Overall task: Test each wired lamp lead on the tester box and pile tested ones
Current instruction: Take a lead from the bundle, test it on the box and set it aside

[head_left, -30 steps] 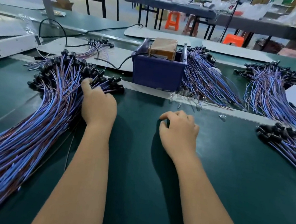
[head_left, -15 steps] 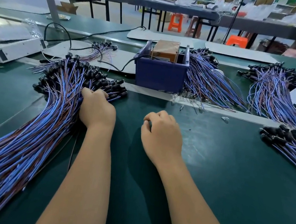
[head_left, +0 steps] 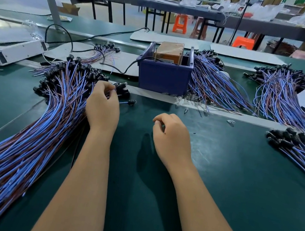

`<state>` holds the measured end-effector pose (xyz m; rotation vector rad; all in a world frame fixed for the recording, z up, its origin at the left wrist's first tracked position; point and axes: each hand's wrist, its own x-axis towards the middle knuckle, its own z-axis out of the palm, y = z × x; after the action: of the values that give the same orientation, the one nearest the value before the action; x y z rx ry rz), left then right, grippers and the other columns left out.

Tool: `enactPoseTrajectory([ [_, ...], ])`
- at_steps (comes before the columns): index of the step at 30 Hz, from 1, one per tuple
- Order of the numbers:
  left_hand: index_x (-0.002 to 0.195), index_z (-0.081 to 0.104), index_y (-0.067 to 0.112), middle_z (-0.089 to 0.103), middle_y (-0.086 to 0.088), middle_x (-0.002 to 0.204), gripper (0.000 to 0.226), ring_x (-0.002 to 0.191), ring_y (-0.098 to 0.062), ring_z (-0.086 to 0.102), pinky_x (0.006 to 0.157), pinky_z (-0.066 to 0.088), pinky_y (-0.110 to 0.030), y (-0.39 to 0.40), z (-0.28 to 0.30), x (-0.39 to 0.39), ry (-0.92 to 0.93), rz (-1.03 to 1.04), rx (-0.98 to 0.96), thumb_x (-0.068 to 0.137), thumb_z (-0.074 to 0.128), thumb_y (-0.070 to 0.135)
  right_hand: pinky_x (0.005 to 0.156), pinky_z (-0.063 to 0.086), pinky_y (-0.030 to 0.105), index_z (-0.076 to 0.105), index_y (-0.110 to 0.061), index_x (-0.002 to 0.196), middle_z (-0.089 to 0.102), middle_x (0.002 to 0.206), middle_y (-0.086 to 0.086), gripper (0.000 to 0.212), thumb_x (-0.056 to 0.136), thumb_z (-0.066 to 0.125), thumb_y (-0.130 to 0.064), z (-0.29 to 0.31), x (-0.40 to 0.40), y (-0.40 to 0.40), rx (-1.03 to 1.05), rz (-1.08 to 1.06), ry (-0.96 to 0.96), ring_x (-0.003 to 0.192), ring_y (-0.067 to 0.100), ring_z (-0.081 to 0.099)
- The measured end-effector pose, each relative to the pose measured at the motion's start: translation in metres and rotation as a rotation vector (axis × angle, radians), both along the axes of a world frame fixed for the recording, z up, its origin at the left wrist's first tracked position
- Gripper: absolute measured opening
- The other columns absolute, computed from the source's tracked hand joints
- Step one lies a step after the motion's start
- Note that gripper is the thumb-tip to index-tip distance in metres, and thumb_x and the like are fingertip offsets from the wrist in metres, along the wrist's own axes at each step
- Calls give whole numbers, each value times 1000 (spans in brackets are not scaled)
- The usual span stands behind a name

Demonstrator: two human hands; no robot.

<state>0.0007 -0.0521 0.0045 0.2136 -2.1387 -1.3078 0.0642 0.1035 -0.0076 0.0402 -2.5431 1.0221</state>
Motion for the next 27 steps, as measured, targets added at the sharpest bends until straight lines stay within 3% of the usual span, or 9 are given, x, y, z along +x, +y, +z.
enactPoseTrajectory([
  [3,91,56,16,67,-3,85,14,49,-13,52,51,45,-27,16,11,4,71,-273,435,96,51,5,67,47,33,66,-19,92,65,82,-2,18,95,49,-14,5,0,1,-149,-11,17,75,18,56],
  [7,83,53,11,63,-1,69,18,41,-5,43,39,30,-14,45,23,17,-32,-918,996,94,46,0,68,56,36,64,-17,105,71,79,14,37,105,33,-38,17,-5,0,-1005,212,-266,69,23,67],
  [9,81,54,12,61,-2,67,14,38,-4,41,40,23,-16,58,23,24,-159,-1201,1043,88,47,3,70,55,33,67,-20,98,70,76,7,56,104,21,-51,16,-5,6,-1224,406,-402,74,21,67],
  [12,76,62,10,57,-9,59,15,33,-5,38,38,21,-15,72,19,34,-336,-1496,1007,75,56,-3,62,54,24,73,-19,72,67,66,2,61,106,24,-27,15,-7,20,-1373,507,-360,70,11,67],
  [15,75,66,12,59,-13,60,14,33,-4,37,35,26,-10,74,17,37,-516,-1669,843,71,61,0,63,56,26,72,-10,87,71,77,9,44,104,34,-23,18,-7,33,-1428,404,-341,73,17,70],
  [18,79,70,18,64,-10,73,14,39,-5,42,37,32,-10,64,12,35,-625,-1729,609,75,61,9,59,56,30,63,-8,94,71,76,6,18,100,49,-17,13,-12,43,-1429,225,-277,66,21,68],
  [22,96,71,25,71,-6,113,20,55,-7,60,46,37,-12,44,7,25,-623,-1703,472,79,74,14,57,53,23,63,-6,92,68,69,3,9,95,55,-10,15,-10,50,-1374,238,-191,57,13,62],
  [25,91,74,27,74,-2,104,9,55,-7,59,46,40,-12,37,6,17,-604,-1379,457,89,65,27,56,55,23,64,-5,94,69,68,6,9,93,55,-6,15,-8,56,-1389,290,-180,55,13,66],
  [27,98,75,24,74,3,93,21,54,-5,56,49,42,-13,42,4,12,-556,-1110,485,97,56,34,59,56,24,65,-6,94,71,69,7,10,93,55,-5,16,-7,57,-1298,322,-206,57,15,67],
])
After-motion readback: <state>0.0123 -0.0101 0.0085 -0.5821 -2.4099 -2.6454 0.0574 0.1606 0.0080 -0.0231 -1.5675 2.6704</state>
